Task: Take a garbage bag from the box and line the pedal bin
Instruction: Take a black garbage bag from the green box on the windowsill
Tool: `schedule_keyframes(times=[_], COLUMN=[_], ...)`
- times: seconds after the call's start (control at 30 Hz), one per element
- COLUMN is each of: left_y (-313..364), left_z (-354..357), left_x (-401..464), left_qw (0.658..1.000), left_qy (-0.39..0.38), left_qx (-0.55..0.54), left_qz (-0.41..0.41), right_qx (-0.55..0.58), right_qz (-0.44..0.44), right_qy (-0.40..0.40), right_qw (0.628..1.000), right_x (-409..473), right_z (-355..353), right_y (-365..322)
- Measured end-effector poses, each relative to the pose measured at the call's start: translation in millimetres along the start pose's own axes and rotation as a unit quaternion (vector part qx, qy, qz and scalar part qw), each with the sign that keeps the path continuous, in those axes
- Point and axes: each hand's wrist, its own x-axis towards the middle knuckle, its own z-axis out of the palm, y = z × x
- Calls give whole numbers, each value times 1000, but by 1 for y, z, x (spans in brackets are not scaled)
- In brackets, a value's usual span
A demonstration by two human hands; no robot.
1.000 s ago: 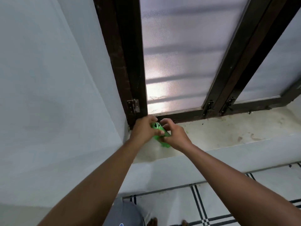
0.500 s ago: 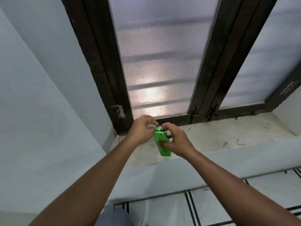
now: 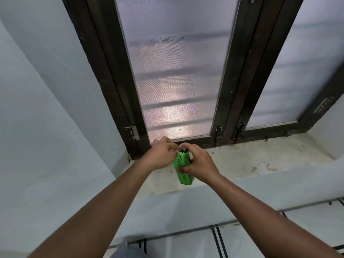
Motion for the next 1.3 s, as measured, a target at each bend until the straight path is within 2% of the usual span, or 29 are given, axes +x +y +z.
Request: schedule_keyframes(times=[0.07, 0.13, 0.37, 0.5, 0.57, 0.63, 0.7, 0.73, 0.8, 0.87, 0.93, 0.97, 1.07, 1.1, 1.23, 1.3], left_y=[7, 11, 0, -1, 0, 1, 4, 8, 18, 36, 55, 65, 86, 90, 94, 91], left_z=[-5, -9, 2, 18, 27, 33, 30, 25, 11, -2, -11, -14, -22, -25, -40, -49], left_x=[1, 2, -14, -24, -24, -22, -19, -18, -12, -7, -2, 1, 9, 11, 16, 14], left_qw=[999, 998, 994, 990, 990, 994, 996, 997, 988, 961, 931, 917, 887, 881, 880, 884], left_qy=[-45, -55, 35, -15, -14, 21, 32, 18, -25, -65, -92, -97, -90, -91, -107, -111], left_qx=[13, 3, -74, -123, -132, -98, -56, -20, 110, 234, 317, 348, 403, 411, 411, 407], left_qz=[-18, -18, 73, 61, 54, 53, 63, 73, 106, 133, 157, 169, 208, 215, 213, 201], right_qx=[-16, -22, 78, 251, 359, 464, 507, 495, 406, 320, 334, 381, 550, 580, 632, 642], right_qz=[-1, 8, 108, 211, 261, 298, 334, 359, 404, 415, 408, 406, 396, 394, 388, 378], right_qy=[-2, -3, 39, 46, 25, 10, 21, 28, 30, 47, 61, 61, 46, 42, 33, 19], right_qw=[1000, 1000, 990, 944, 896, 834, 794, 791, 819, 850, 847, 828, 734, 712, 670, 667], right_x=[-1, -2, 0, 3, 7, 8, 9, 10, 13, 16, 18, 16, 6, 4, 7, 9], right_z=[-1, -1, -8, -8, -8, -11, -15, -17, -18, -17, -15, -16, -18, -17, -13, -14], right_y=[-1, -1, 0, -3, -4, -9, -8, -5, 6, 16, 23, 22, 15, 14, 13, 14])
